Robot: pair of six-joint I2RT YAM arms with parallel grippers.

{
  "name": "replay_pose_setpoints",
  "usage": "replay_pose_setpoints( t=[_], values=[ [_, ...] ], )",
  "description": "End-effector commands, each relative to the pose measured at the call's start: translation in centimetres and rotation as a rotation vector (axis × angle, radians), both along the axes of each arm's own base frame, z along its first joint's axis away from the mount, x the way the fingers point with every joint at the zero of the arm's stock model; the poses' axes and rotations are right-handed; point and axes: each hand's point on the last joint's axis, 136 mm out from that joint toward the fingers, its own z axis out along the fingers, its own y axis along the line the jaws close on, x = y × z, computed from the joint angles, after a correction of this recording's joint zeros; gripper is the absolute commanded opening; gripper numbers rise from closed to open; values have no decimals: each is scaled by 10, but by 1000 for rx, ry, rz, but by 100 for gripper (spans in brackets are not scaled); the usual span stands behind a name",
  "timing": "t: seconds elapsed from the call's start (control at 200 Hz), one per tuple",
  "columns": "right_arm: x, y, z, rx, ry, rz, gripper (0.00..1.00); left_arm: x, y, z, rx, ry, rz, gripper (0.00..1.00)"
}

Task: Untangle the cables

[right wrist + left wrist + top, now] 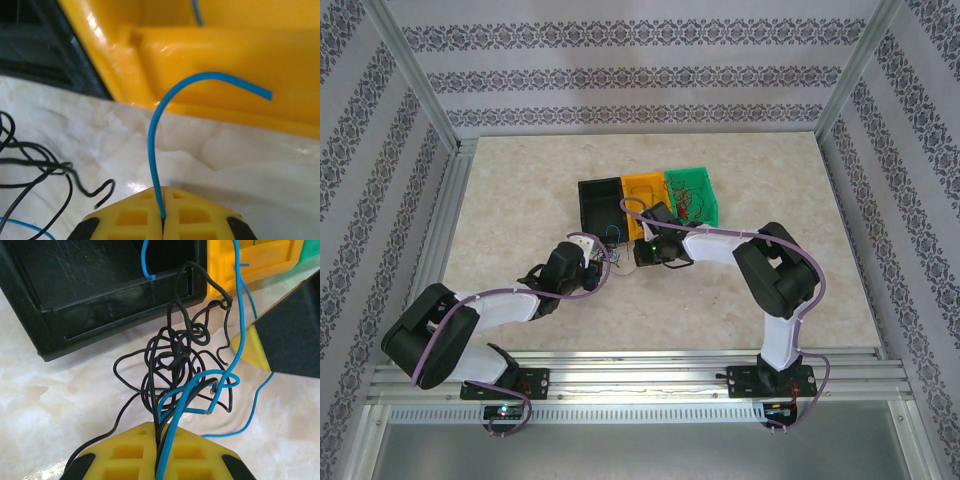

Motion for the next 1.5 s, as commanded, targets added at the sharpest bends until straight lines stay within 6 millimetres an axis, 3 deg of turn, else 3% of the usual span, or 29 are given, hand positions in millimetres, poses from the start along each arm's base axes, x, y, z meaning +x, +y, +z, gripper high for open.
replay_pose_setpoints(
  t=[0.0,0.06,0.14,0.245,0.375,0.59,0.729,0.874,1.044,1.199,1.494],
  values=[
    [9,-44,8,-83,-42,-162,0,4,6,6,-3,-26,44,13],
    [7,-76,8,-143,-52,-268,0,4,9,8,-8,-27,57,27],
    [-1,-114,10,-183,-47,-412,0,6,10,11,-26,-29,62,36],
    [-13,-146,14,-191,-47,-541,0,9,10,13,-50,-31,70,36],
    [-14,-166,24,-207,-84,-606,0,13,3,8,-54,-14,47,32],
    [-4,-152,27,-175,-81,-549,0,-5,-55,16,-129,32,-295,33],
    [-1,-141,27,-173,-92,-512,0,-22,-76,30,-190,33,-444,41],
    [-2,-132,27,-182,-103,-477,0,-22,-84,21,-158,96,-481,44],
    [-1,-133,33,-177,-123,-484,0,5,-78,-3,-83,98,-359,38],
    [-3,-139,36,-181,-140,-497,0,20,-80,4,-126,35,-301,34],
    [-6,-141,34,-184,-134,-495,0,18,-92,8,-179,25,-356,34]
  ],
)
